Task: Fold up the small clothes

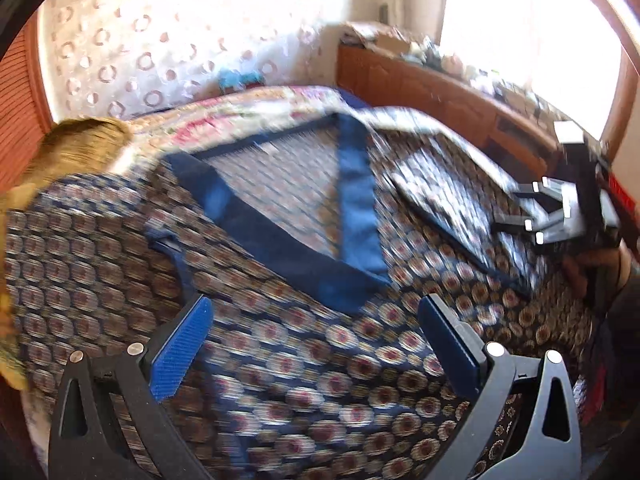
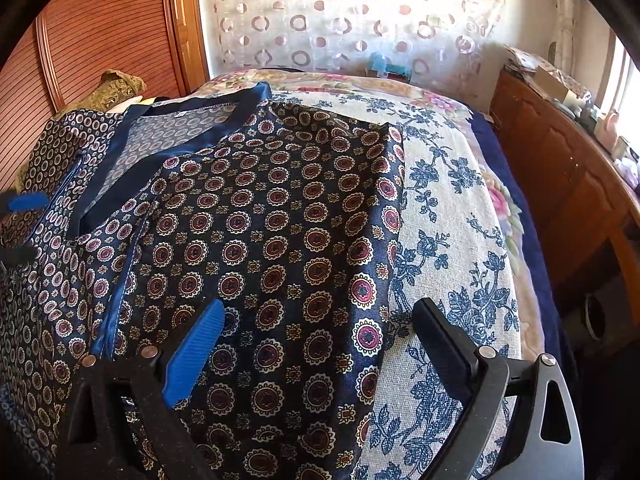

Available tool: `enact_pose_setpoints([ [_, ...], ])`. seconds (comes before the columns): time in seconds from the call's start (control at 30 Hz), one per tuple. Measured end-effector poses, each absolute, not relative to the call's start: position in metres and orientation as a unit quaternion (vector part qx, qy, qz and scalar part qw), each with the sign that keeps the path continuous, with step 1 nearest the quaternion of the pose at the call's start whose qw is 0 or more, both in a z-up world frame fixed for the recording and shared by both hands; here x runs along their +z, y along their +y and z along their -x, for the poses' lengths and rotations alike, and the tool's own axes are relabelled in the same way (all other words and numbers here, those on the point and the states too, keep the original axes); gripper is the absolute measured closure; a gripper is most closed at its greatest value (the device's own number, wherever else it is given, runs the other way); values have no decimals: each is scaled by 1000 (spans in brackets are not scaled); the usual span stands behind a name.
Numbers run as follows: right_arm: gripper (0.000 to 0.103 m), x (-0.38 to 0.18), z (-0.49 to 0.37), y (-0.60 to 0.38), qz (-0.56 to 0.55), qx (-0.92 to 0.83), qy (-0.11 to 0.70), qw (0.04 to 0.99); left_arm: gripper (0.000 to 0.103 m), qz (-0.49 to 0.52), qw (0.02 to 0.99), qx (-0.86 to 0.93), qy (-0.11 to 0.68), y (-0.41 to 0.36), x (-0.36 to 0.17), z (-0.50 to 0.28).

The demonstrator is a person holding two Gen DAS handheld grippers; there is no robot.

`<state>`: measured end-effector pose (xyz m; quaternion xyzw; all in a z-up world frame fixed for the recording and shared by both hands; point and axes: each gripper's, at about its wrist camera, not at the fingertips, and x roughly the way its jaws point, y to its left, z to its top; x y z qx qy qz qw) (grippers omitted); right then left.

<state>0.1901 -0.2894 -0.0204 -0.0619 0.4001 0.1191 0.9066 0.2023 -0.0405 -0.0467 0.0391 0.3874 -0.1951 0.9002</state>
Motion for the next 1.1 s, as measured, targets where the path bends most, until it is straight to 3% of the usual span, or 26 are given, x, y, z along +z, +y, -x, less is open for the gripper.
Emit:
enact_pose_setpoints([
  [0.3,5,-20,-191,-289,63,116,402,906,0,-29,939,-99,329,35,-13,-227],
  [0.57,5,-4,-196,-293,59,107,400,908,2,-10,941,-36,335,96,-16,-252],
  [0.8,4,34,-226,-299,62,110,365,923,11,3,940,-11,341,117,-24,-270],
  [1.1,5,8,-293,-305,45,123,396,909,12,13,935,-3,354,124,-37,-281],
])
